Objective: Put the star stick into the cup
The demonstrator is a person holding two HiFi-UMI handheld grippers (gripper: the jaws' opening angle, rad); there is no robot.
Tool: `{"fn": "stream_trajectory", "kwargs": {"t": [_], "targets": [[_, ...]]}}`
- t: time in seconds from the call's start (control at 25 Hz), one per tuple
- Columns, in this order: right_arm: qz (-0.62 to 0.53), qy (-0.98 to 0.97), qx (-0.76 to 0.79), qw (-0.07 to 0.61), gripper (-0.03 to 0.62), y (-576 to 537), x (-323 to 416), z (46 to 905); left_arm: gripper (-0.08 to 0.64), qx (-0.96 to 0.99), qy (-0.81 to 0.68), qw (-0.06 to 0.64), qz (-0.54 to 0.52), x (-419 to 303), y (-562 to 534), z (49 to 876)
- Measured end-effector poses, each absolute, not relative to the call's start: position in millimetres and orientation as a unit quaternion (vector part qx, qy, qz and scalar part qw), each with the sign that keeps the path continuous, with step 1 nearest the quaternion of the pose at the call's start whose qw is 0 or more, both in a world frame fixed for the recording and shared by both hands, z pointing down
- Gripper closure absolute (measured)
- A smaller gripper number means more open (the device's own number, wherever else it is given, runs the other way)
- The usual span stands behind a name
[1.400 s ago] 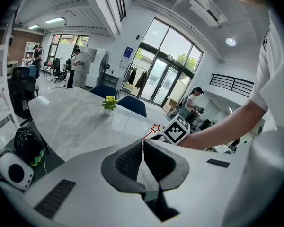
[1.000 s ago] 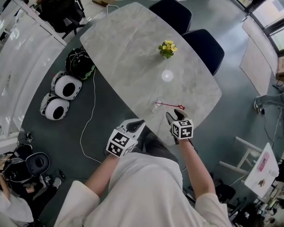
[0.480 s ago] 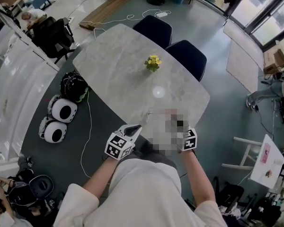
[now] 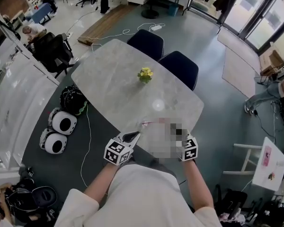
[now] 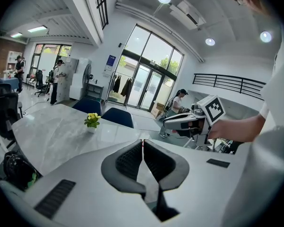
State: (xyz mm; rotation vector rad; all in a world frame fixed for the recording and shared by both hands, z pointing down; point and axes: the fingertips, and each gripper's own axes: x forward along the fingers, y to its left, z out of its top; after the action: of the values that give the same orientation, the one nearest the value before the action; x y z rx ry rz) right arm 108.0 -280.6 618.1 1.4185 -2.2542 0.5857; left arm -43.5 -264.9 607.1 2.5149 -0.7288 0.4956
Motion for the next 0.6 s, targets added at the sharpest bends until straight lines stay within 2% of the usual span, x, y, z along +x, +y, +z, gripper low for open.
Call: {"fn": "stream_trajectory", "kwargs": {"t": [0.32,0.6], "targets": [[0.178,-0.836,0.478,0.199,0.568,-245,161,571,0.532,0.914,-0.307,0.213,0.158,3,-239,557],[0.14,-0.862,0.458,0.167,0.577,-221,181,512,0.532,0.917,-0.321,0.194,0.137,24,-218,512]]}}
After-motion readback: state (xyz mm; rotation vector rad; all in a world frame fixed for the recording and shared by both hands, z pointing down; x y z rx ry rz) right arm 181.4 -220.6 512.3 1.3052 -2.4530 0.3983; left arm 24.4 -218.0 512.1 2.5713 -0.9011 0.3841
